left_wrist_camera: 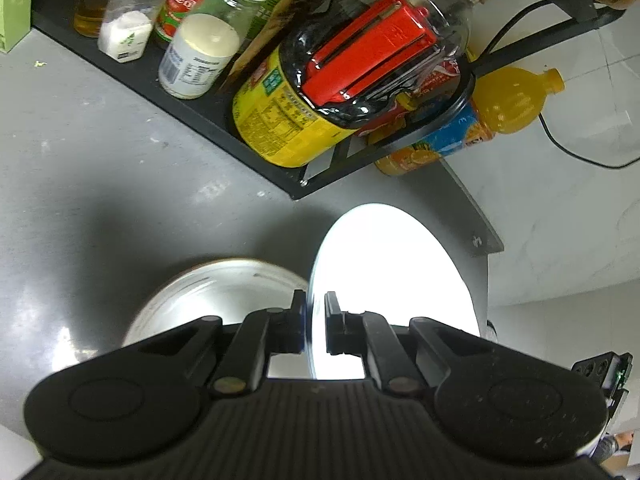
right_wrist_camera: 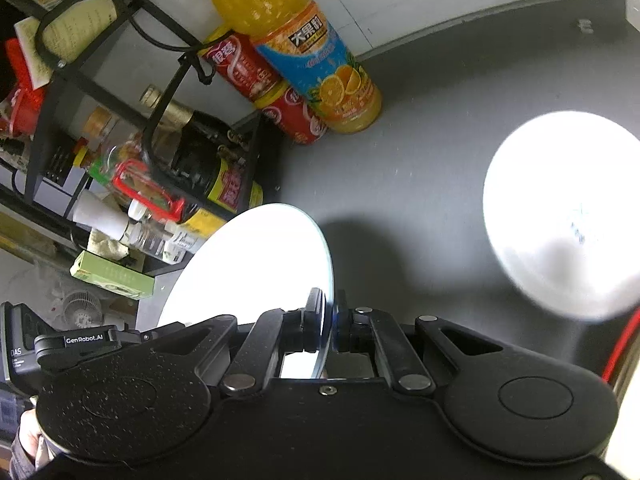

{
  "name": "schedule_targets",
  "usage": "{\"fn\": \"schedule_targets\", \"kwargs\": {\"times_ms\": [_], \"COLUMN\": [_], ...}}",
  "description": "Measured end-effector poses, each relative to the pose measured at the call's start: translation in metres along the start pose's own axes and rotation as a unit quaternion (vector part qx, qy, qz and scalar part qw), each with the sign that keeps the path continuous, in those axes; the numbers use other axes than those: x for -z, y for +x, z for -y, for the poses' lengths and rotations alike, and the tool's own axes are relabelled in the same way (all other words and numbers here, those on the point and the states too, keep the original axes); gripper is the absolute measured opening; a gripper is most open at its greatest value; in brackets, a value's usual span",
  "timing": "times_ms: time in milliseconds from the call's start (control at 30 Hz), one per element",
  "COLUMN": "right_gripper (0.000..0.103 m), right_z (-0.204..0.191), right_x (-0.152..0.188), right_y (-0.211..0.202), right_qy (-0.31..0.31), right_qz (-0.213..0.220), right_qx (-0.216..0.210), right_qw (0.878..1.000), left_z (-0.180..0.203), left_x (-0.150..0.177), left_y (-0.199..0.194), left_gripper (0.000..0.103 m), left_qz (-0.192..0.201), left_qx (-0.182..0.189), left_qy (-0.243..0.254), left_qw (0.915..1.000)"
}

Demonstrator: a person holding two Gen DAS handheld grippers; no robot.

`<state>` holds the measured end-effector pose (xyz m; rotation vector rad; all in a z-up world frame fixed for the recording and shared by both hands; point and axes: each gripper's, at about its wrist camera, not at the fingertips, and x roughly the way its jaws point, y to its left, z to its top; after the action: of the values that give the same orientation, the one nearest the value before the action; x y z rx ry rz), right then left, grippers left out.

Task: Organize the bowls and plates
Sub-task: 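Lift the 'Sweet' plate with both grippers over the gold-rimmed plate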

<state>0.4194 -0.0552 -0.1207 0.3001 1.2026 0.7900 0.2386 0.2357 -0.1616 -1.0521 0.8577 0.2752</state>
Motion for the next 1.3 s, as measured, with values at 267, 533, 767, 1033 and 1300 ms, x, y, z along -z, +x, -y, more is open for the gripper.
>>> {"fn": "schedule_targets", "kwargs": {"times_ms": [267, 533, 767, 1033, 1300], "right_gripper": [0.005, 0.005, 0.005, 0.005, 0.005], "right_z": [-0.007, -0.014, -0.019, -0.024, -0.026], "right_x": [0.035, 0.064, 0.075, 0.081, 0.084], "right_y": [-0.006, -0.007, -0.001, 0.006, 0.009], "right_qy": [0.020, 0.035, 0.032, 0.031, 0.032], "right_qz": [0.019, 0.025, 0.026, 0.023, 0.018], "right_qx": [0.014, 0.027, 0.036, 0.046, 0.070], "right_qw": [1.000, 0.999, 0.999, 0.998, 0.997], "left_z": [-0.020, -0.037, -0.054, -0.064, -0.066], "left_x": [0.011, 0.021, 0.021, 0.024, 0.025], "left_y": [-0.009, -0.013, -0.012, -0.010, 0.001], "left_gripper": [0.006, 0.006, 0.007, 0.007, 0.008], "left_qz": [-0.023, -0.035, -0.037, -0.041, -0.051], "left_qx": [0.000, 0.000, -0.003, -0.024, -0.041], "left_qy": [0.006, 0.013, 0.008, 0.010, 0.022], "left_qw": [0.9997, 0.9993, 0.9993, 0.9988, 0.9976]}}
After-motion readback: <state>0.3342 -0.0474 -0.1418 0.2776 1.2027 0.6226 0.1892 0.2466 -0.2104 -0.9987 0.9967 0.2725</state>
